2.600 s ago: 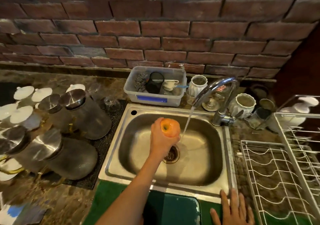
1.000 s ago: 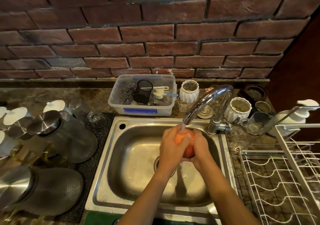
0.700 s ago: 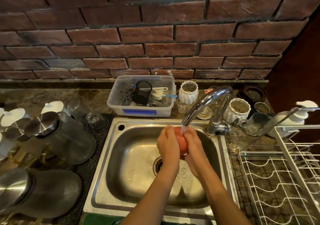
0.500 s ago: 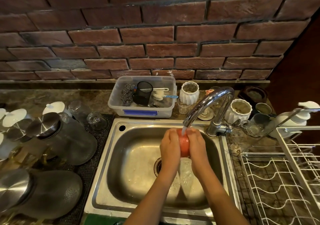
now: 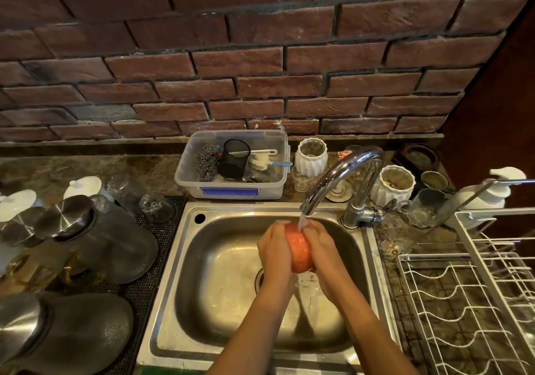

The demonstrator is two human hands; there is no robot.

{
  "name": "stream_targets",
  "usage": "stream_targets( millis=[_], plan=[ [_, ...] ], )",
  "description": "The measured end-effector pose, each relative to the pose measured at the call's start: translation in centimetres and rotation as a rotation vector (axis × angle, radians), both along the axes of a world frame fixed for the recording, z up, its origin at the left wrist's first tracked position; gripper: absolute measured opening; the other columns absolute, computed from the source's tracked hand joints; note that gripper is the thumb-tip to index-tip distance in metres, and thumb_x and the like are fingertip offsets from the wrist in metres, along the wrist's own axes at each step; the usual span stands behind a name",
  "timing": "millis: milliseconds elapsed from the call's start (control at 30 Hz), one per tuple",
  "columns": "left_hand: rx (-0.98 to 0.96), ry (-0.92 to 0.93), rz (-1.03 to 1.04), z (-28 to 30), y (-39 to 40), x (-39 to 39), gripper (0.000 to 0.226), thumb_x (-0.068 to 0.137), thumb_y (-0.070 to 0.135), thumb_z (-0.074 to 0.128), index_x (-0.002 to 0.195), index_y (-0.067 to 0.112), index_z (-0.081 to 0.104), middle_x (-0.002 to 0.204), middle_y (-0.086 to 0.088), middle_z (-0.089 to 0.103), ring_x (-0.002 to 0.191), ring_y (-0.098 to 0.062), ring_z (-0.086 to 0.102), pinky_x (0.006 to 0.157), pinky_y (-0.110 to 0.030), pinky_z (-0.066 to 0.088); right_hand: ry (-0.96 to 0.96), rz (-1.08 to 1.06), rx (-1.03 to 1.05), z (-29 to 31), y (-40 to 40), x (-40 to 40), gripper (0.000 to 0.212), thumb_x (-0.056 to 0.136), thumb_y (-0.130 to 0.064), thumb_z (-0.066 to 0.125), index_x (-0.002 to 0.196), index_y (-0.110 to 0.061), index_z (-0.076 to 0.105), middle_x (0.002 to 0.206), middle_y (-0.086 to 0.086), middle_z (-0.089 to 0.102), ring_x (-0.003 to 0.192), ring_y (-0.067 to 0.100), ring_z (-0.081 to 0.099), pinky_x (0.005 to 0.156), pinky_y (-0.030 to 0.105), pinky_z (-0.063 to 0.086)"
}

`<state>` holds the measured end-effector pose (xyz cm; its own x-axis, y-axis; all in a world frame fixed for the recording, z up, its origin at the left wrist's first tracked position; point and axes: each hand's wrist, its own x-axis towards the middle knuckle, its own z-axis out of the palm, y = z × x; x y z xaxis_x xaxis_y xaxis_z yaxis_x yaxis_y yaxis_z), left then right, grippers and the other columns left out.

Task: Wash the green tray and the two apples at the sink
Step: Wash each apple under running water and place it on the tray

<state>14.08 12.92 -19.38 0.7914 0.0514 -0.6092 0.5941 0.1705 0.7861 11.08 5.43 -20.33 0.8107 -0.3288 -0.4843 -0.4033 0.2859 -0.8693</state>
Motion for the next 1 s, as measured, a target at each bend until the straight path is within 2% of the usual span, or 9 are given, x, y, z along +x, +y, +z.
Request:
stream_targets(
  millis=[133, 267, 400, 500, 600, 700, 800, 900, 1000],
  plan=[
    [0.102, -0.225, -0.207, 0.1, 0.5, -1.0, 0.014, 0.094, 0.059, 0.051, 0.103, 0.056, 0.061, 0.116, 0.009, 0.061, 0.102, -0.017, 0.064, 0.074, -0.034, 0.061, 0.112, -0.136, 0.083, 0.6, 0.0, 0.7, 0.029, 0.097, -0.048, 0.049, 0.116, -0.028, 0.059, 0.115, 0.007, 0.063, 0.100, 0.025, 0.064, 0.076, 0.040, 0.059],
    [0.176, -0.448, -0.314, 0.1, 0.7, -1.4, 0.028, 0.077, 0.078, 0.052, 0.104, 0.068, 0.056, 0.118, 0.022, 0.059, 0.107, -0.008, 0.062, 0.083, -0.032, 0.060, 0.264, -0.141, 0.349, 1.1, -1.3, 1.0, 0.044, 0.093, -0.059, 0.048, 0.116, -0.023, 0.059, 0.111, 0.015, 0.070, 0.102, 0.035, 0.067, 0.084, 0.056, 0.058],
    [0.052, -0.207, -0.044, 0.9, -0.5, 0.5, 0.013, 0.090, 0.040, 0.060, 0.098, 0.036, 0.071, 0.098, 0.006, 0.069, 0.096, -0.021, 0.066, 0.068, -0.032, 0.055, 0.142, -0.003, 0.106, 1.4, -0.9, 0.6, 0.042, 0.098, -0.058, 0.041, 0.128, -0.030, 0.052, 0.114, 0.007, 0.068, 0.099, 0.026, 0.069, 0.069, 0.043, 0.062],
    [-0.016, 0.055, 0.039, 0.9, -0.4, 1.7, 0.023, 0.087, 0.033, 0.065, 0.106, 0.022, 0.070, 0.104, -0.010, 0.067, 0.094, -0.027, 0.065, 0.069, -0.036, 0.054, 0.004, 0.015, -0.085, 0.5, 0.1, 0.0, 0.035, 0.102, -0.049, 0.039, 0.133, -0.036, 0.048, 0.114, -0.002, 0.065, 0.100, 0.016, 0.067, 0.079, 0.039, 0.061],
    [0.018, 0.031, -0.082, 0.5, -0.3, 1.4, 0.021, 0.092, 0.037, 0.059, 0.110, 0.028, 0.066, 0.110, -0.008, 0.064, 0.096, -0.025, 0.063, 0.071, -0.037, 0.056, -0.060, -0.084, -0.107, -0.1, 0.5, -0.2, 0.033, 0.103, -0.042, 0.043, 0.134, -0.034, 0.048, 0.121, 0.002, 0.062, 0.103, 0.018, 0.066, 0.080, 0.036, 0.061],
    [0.027, -0.148, -0.199, 0.0, 0.4, -0.2, 0.023, 0.091, 0.054, 0.057, 0.112, 0.045, 0.061, 0.115, 0.002, 0.063, 0.100, -0.019, 0.065, 0.065, -0.030, 0.059, 0.033, -0.109, -0.048, -0.1, 0.3, 0.2, 0.035, 0.100, -0.050, 0.044, 0.129, -0.032, 0.050, 0.122, 0.006, 0.058, 0.102, 0.023, 0.063, 0.060, 0.030, 0.060],
    [0.026, -0.269, -0.288, -0.8, 1.5, -1.3, 0.045, 0.074, 0.076, 0.063, 0.114, 0.057, 0.057, 0.123, 0.012, 0.059, 0.106, -0.017, 0.064, 0.068, -0.025, 0.060, 0.250, -0.024, 0.061, 0.4, -0.6, 0.8, 0.048, 0.097, -0.059, 0.044, 0.132, -0.027, 0.046, 0.127, 0.012, 0.052, 0.107, 0.034, 0.060, 0.067, 0.043, 0.064],
    [0.042, -0.172, -0.146, -0.6, 1.1, -0.7, 0.027, 0.085, 0.057, 0.063, 0.109, 0.044, 0.062, 0.116, 0.002, 0.062, 0.099, -0.020, 0.065, 0.066, -0.032, 0.059, 0.236, 0.136, -0.061, 0.7, -0.8, 0.2, 0.050, 0.098, -0.061, 0.040, 0.136, -0.029, 0.042, 0.130, 0.010, 0.052, 0.100, 0.027, 0.063, 0.074, 0.042, 0.064],
    [-0.061, 0.047, 0.061, -0.4, 0.6, 0.8, 0.024, 0.091, 0.042, 0.060, 0.108, 0.026, 0.065, 0.107, -0.010, 0.065, 0.093, -0.025, 0.065, 0.062, -0.034, 0.052, 0.035, 0.235, -0.197, 0.6, 0.3, -0.7, 0.058, 0.092, -0.067, 0.039, 0.143, -0.042, 0.027, 0.138, 0.001, 0.051, 0.110, 0.019, 0.061, 0.083, 0.033, 0.060]
  ],
)
